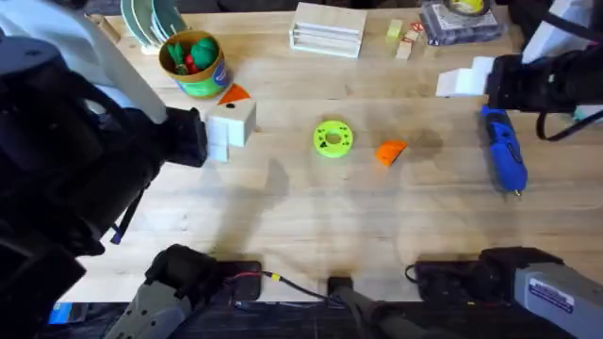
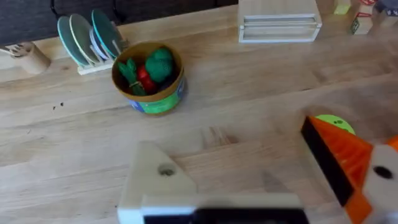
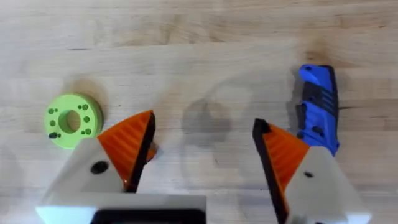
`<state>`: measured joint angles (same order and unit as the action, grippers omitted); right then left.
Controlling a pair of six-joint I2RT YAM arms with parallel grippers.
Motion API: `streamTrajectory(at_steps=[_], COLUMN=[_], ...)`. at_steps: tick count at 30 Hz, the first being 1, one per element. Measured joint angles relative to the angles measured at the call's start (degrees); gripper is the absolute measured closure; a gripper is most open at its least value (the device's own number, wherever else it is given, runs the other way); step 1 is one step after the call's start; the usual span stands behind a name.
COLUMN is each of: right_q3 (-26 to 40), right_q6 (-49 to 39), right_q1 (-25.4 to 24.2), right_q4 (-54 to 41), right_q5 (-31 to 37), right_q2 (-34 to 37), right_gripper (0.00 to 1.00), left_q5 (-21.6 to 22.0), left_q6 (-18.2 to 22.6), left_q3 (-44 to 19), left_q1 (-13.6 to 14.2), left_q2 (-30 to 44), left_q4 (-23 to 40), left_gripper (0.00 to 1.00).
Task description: Pick up the gripper from the table and insert it into the empty holder that is missing its gripper. Then pick up a screw, insert it into the mounting hole, and use the screwdriver to tighten it. Finally, clean up the table by picking up the vegetable and placing it into the bucket.
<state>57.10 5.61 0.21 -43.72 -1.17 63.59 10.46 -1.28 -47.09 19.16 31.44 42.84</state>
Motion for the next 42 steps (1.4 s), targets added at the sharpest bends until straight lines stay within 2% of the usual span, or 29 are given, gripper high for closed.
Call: streamTrajectory(at_steps=[4,11,18,23,28,33,42], right_q3=[0.0,0.0,0.0,0.0,0.0,0.0,0.0], right_q6=[0.0,0.0,0.0,0.0,0.0,0.0,0.0], right_q1=[0.0,0.0,0.0,0.0,0.0,0.0,0.0], right_q4=[0.0,0.0,0.0,0.0,0.0,0.0,0.0], right_q5=[0.0,0.0,0.0,0.0,0.0,0.0,0.0], right_q2=[0.0,0.0,0.0,0.0,0.0,0.0,0.0], right_gripper=[0.009,0.010,0.010,0.010,0.010,0.010,0.010], left_q5=[-1.2,-3.4,-3.8,-4.8,-8.5,-11.5,-14.7], left_q6=[0.0,0.0,0.0,0.0,0.0,0.0,0.0], left_q3=[0.0,1.9,13.7,22.4,28.4,31.7,36.4], left_q1=[0.0,0.0,0.0,-0.3,-3.0,-6.1,-9.8], left_q2=[0.0,-0.7,-8.5,-16.1,-23.8,-30.3,-31.4], left_q4=[-1.5,-11.1,-24.0,-29.8,-31.5,-32.2,-34.9], left_gripper=[0.008,0.009,0.008,0.008,0.008,0.009,0.008])
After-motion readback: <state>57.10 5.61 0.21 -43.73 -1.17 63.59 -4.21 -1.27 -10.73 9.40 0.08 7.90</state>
